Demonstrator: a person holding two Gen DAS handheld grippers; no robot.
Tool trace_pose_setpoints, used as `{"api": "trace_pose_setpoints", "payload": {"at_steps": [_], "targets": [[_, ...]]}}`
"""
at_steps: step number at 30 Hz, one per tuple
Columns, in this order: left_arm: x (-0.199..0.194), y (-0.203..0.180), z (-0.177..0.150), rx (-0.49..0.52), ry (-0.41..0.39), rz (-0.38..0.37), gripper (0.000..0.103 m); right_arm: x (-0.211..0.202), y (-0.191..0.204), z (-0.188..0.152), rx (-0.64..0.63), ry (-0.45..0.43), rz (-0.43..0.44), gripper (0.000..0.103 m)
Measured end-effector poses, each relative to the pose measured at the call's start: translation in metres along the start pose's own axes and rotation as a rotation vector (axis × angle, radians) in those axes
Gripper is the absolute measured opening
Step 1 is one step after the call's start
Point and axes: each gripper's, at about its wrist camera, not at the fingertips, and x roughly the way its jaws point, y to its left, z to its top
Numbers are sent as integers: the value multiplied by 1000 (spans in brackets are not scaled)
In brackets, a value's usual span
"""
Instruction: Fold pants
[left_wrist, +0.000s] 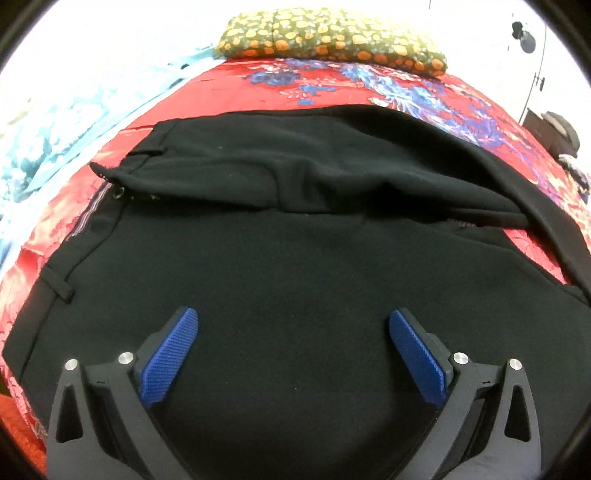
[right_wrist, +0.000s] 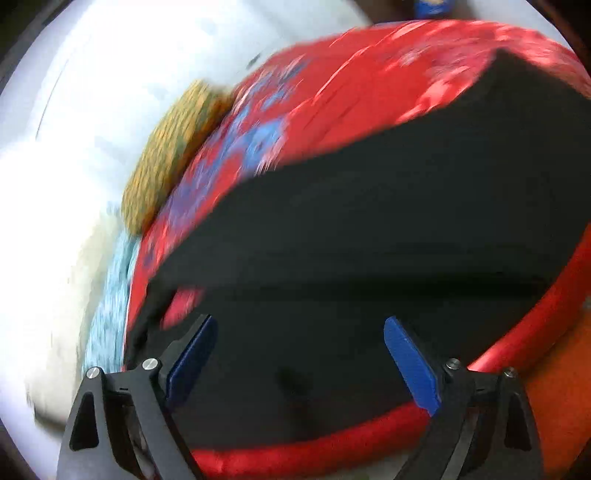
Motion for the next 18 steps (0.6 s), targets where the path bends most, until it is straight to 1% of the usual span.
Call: {"api": "trace_pose_setpoints", "payload": {"at_steps": [1,3,4,5,6,7,8,9,10,12,13,14,16,18], "targets": [[0,-1,0,2,2,5,103,-6,-9,12,33,-63,-13,92],[1,0,3,7,21,17,103,-12,-24,26,113,-124,3,91],[1,-1,4,10,36,23,103,-11,-29,30,141,-133,6,82],[1,-1,5,18,61,29,103,-10,-33,34,154,-131,-14,60],[1,-3,8,27,102,40,103,-8,-34,37,145,-118,-52,47],[0,-4,11,24,132,44,102,-7,-35,40,120,-112,-117,21],[-2,-6,16,9,173,32,102,-7,-36,42,109,-113,-144,13],[-4,-8,19,-3,195,1,102,-8,-34,46,99,-113,-150,13],[-7,-11,25,-20,213,-51,102,-10,-31,49,71,-117,-155,11],[-12,-21,44,-39,213,-150,102,-15,-18,56,-11,-139,-157,11],[-12,-26,58,-51,212,-189,102,-19,-11,59,-44,-152,-150,11],[-9,-33,80,-74,210,-237,102,-20,-7,61,-71,-165,-145,11],[5,-40,111,-128,215,-293,102,-25,4,61,-114,-186,-141,11],[31,-45,148,-208,230,-333,102,-33,10,60,-136,-205,-127,10]]}}
